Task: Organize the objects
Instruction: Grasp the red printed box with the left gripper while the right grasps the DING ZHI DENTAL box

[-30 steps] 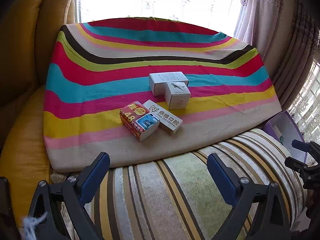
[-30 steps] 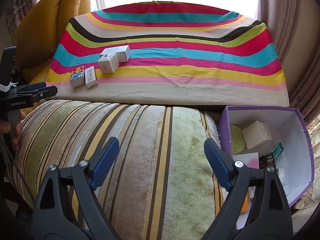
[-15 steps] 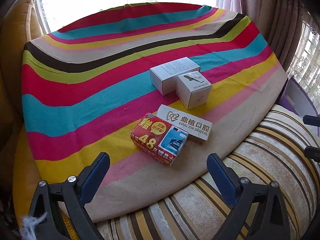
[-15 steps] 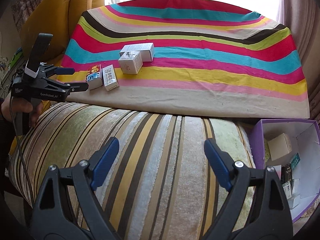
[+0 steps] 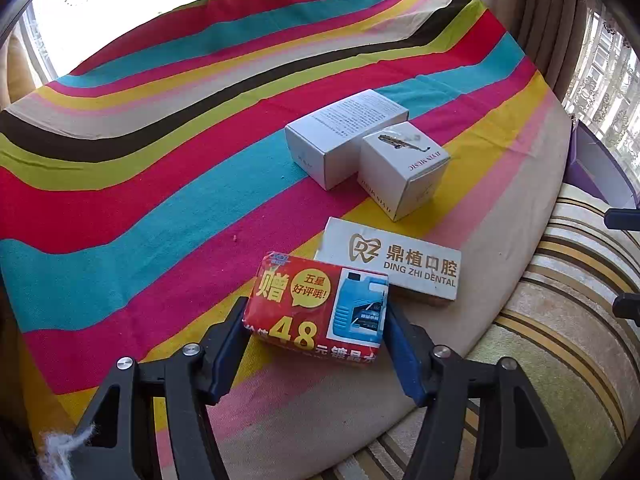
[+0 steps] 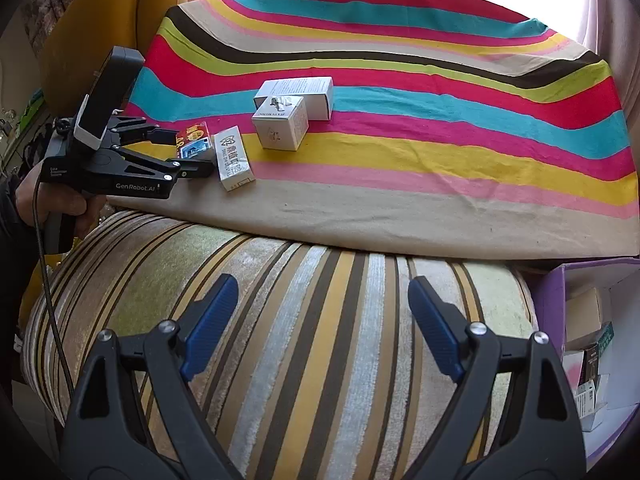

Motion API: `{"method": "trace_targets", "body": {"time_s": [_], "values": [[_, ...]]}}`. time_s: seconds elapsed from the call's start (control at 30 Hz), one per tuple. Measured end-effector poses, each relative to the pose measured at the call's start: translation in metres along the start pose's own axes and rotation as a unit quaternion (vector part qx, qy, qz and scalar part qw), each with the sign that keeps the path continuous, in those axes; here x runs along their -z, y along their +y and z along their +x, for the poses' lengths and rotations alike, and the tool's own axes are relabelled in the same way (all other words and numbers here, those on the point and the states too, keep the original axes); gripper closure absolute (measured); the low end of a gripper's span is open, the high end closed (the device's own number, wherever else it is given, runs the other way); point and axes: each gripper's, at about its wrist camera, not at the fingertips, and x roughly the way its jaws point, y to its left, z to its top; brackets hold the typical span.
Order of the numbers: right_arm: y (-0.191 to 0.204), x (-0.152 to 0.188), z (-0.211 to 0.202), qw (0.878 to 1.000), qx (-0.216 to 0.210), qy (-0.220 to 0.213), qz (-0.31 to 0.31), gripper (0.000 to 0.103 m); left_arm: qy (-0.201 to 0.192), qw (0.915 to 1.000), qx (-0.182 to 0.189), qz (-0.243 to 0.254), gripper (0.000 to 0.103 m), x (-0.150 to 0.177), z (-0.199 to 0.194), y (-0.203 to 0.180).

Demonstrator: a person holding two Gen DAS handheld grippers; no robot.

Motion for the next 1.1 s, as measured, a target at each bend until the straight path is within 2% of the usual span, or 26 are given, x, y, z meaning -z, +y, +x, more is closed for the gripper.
{"method": "trace_targets", "body": {"time_s": [0.13,0.23,0.33,0.4,0.63,0.77,0.9,1.0,1.1], "values": [[0.001,-0.002,0.004,1.0,0.0,0.004,0.002,0.014,-0.002,0.9997,0.021,-0.013,0.04,-0.007,0.003,-0.012],[-0.002,-0.003,0.006,1.0,0.001,0.005,0.011,0.014,0.009,0.9994,0.023,-0.022,0.04,-0.016,0.006,-0.027],[-0.007,-0.004,0.005,1.0,0.003,0.002,0.025,0.014,0.011,0.9976,0.057,-0.038,0.04,-0.025,0.007,-0.041],[-0.011,-0.003,0.004,0.999,0.004,-0.001,0.036,0.014,0.011,0.9962,0.078,-0.037,0.04,-0.031,0.01,-0.052],[-0.027,-0.002,-0.001,0.998,0.016,-0.008,0.067,0.014,0.006,0.994,0.106,-0.025,0.04,-0.048,0.016,-0.085],[-0.032,-0.006,0.0,0.996,0.022,-0.009,0.081,0.014,-0.009,0.9967,0.073,-0.034,0.04,-0.045,0.004,-0.083],[-0.028,-0.018,0.008,0.995,0.024,-0.016,0.094,0.013,-0.017,0.9961,0.026,-0.083,0.04,-0.031,-0.004,-0.059],[-0.021,-0.03,0.016,0.993,0.026,-0.023,0.109,0.007,-0.026,0.9908,-0.014,-0.132,0.04,-0.019,-0.011,-0.036],[-0.009,-0.04,0.029,0.992,0.03,-0.023,0.119,0.006,-0.037,0.9819,-0.051,-0.178,0.04,-0.005,-0.022,-0.015]]}}
